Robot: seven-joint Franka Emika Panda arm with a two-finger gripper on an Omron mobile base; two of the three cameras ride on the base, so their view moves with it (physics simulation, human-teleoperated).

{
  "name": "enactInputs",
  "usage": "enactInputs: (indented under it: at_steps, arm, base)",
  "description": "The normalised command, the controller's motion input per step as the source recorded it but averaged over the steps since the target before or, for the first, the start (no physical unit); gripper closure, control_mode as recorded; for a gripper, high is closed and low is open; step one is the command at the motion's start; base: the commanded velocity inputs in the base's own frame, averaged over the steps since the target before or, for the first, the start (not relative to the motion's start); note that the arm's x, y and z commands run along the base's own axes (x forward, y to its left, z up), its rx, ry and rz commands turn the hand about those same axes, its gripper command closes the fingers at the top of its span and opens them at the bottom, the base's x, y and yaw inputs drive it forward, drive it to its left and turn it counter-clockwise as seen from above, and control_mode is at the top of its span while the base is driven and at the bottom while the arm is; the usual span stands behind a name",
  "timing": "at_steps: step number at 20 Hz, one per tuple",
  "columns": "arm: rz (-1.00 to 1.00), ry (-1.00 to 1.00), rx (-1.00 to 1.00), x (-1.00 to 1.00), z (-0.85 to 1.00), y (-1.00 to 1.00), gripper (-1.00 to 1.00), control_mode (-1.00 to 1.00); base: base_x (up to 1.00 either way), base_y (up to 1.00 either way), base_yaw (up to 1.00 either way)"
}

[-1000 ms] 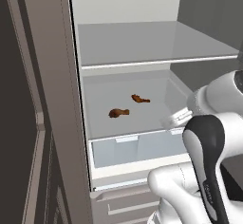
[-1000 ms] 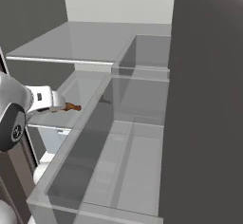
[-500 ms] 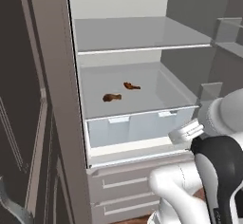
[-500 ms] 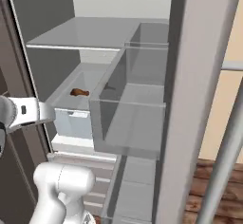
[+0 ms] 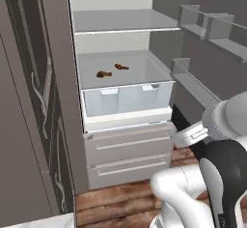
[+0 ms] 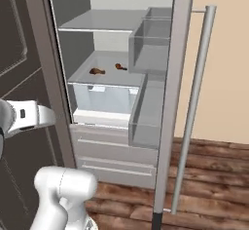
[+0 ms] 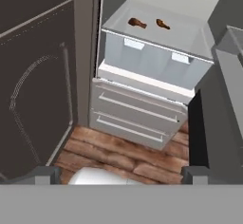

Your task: Place the chicken drumstick on the counter behind the older chicken drumstick on the same shelf of the fridge to maintain FIFO order. Close the fridge door when finished.

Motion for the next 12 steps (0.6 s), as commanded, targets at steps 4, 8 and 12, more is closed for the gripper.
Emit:
enactInputs:
  at_steps: [4, 8, 12]
  arm:
    - [0.00, 0.00, 0.00, 0.00, 0.00, 0.00, -1.00, 1.00]
    - [0.00, 0.00, 0.00, 0.00, 0.00, 0.00, -1.00, 1.00]
    - [0.00, 0.00, 0.00, 0.00, 0.00, 0.00, -1.00, 1.00]
  base:
    - [-1.00, -0.18, 0.00]
    - [-0.96, -0.78, 0.03]
    - [-0.50, -1.00, 0.15]
